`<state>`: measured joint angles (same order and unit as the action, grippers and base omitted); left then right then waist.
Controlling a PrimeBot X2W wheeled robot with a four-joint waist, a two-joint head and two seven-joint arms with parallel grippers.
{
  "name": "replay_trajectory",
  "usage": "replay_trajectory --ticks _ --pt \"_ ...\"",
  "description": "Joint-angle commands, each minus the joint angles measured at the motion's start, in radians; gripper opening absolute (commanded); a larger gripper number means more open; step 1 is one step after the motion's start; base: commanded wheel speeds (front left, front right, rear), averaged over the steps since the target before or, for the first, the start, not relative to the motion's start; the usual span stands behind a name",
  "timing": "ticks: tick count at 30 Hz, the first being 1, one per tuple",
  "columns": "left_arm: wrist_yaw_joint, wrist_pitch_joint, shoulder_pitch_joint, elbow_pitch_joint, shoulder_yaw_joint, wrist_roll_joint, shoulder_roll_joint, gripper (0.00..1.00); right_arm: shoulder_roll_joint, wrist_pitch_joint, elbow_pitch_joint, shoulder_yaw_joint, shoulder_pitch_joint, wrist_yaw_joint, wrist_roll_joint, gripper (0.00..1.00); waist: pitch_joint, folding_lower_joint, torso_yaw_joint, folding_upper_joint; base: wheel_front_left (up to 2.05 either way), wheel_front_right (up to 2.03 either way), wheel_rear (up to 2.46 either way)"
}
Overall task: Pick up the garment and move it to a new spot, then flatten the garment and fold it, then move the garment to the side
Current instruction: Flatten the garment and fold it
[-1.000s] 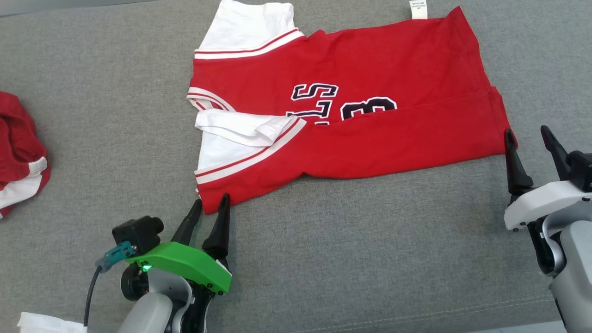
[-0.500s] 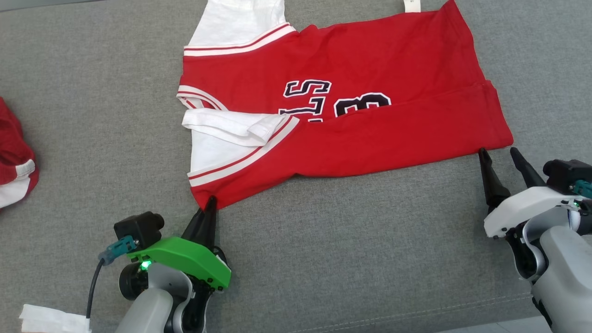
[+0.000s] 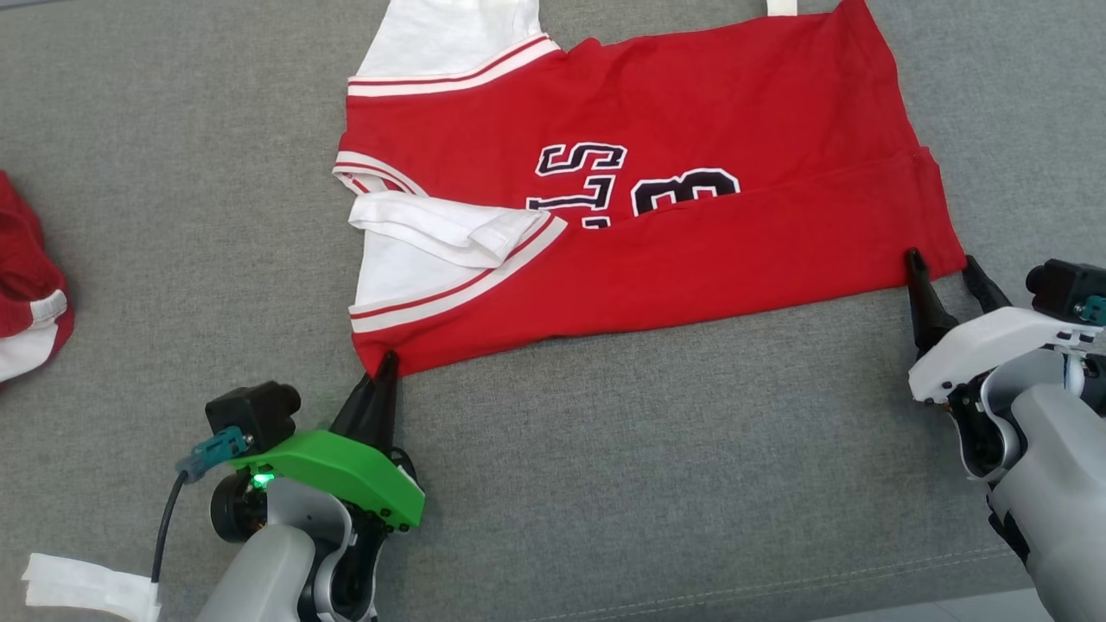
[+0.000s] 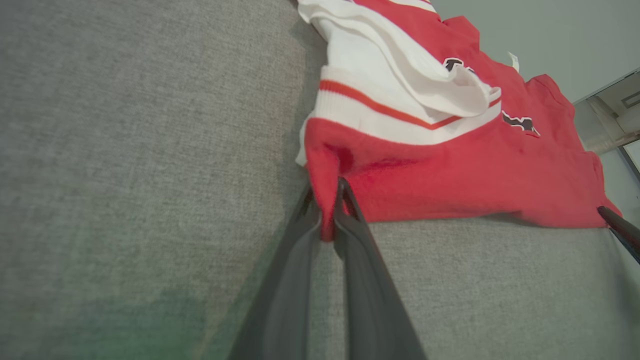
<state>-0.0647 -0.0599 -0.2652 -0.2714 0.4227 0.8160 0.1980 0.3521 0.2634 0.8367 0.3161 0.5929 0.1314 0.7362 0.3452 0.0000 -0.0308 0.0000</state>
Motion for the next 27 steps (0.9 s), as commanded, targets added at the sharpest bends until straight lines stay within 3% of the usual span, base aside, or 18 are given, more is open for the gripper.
replay_trajectory --ticks 1,2,3,13,27 --pt "0.005 0.001 -0.018 0.003 0.001 -0.006 0.007 0.00 0.002 0.002 0.013 0.014 0.014 -0.001 0.020 0.37 0.004 0.0000 0.000 0.0000 0.00 0.00 0.00" --pt "0.006 0.001 -0.019 0.003 0.002 -0.008 0.008 0.00 0.004 0.002 0.020 0.022 0.020 -0.001 0.032 0.22 0.005 0.0000 0.001 0.0000 0.00 0.00 0.00" --pt "0.007 0.003 -0.021 0.002 0.005 -0.009 0.009 0.00 0.009 0.002 0.026 0.031 0.025 -0.001 0.041 0.00 0.006 0.0000 0.001 0.0000 0.00 0.00 0.00" --pt "0.007 -0.015 0.039 0.023 0.001 0.001 0.030 0.00 0.056 0.002 -0.024 0.064 -0.052 -0.002 0.113 0.00 -0.051 0.0000 0.000 0.0000 0.00 0.00 0.00" --pt "-0.049 0.027 0.255 0.204 0.018 0.034 0.075 0.00 0.150 0.003 -0.185 0.047 -0.269 -0.002 0.129 0.00 -0.109 0.0000 0.019 0.0000 0.00 0.00 0.00"
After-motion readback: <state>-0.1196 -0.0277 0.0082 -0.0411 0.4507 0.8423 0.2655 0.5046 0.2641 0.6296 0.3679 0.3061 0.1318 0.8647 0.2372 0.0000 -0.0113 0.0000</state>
